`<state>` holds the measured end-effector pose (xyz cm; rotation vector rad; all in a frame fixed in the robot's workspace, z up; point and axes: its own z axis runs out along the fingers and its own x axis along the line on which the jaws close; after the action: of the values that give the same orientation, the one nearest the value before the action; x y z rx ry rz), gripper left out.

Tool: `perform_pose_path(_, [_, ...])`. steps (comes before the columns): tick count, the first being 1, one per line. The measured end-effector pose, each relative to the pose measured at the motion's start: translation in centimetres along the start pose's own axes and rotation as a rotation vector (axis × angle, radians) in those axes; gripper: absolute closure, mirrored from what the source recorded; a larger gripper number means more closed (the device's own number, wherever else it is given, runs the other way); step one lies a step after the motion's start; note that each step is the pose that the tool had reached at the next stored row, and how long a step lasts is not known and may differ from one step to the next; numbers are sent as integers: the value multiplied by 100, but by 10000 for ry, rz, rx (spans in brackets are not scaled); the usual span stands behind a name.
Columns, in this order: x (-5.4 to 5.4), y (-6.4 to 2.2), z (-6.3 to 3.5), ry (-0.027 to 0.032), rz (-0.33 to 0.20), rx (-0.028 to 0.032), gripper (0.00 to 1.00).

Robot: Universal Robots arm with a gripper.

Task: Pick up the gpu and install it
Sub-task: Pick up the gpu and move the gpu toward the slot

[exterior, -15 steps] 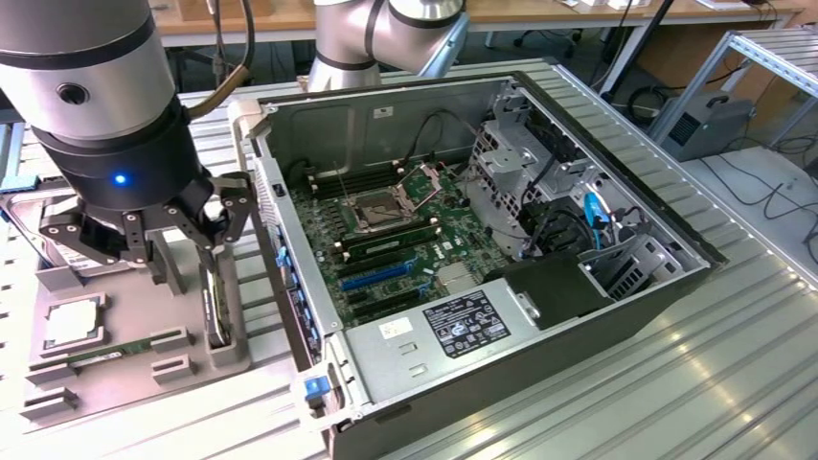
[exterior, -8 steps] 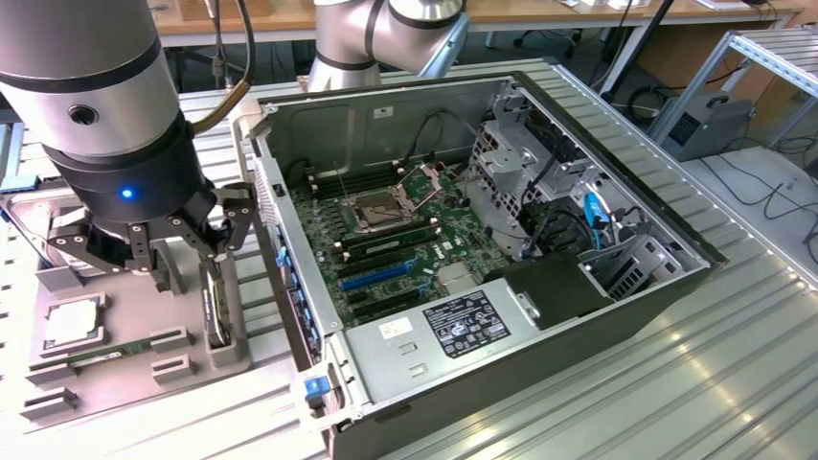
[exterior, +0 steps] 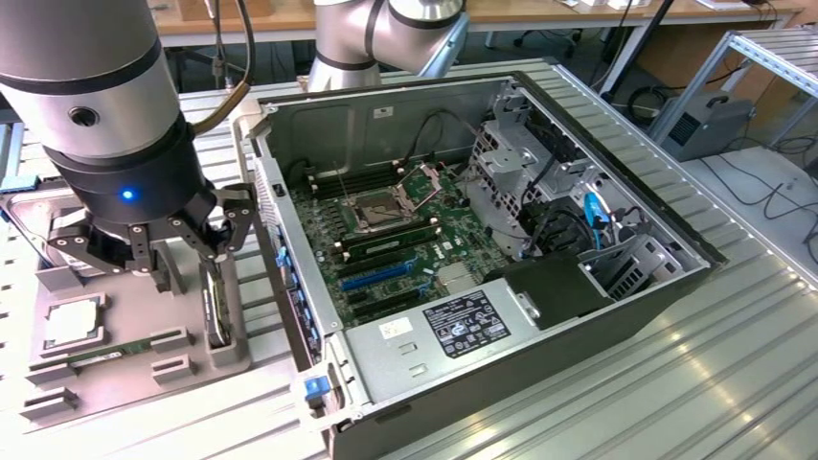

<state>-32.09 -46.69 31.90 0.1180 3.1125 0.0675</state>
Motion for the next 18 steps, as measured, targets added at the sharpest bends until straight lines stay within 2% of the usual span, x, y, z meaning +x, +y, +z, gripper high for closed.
perform_pose_path(8, [-9, 15, 41, -2, -1, 18, 52])
perform_pose_path(13, [-12, 217, 90, -6, -2, 73, 52])
perform_pose_path(18, [-7, 280, 106, -8, -3, 106, 52])
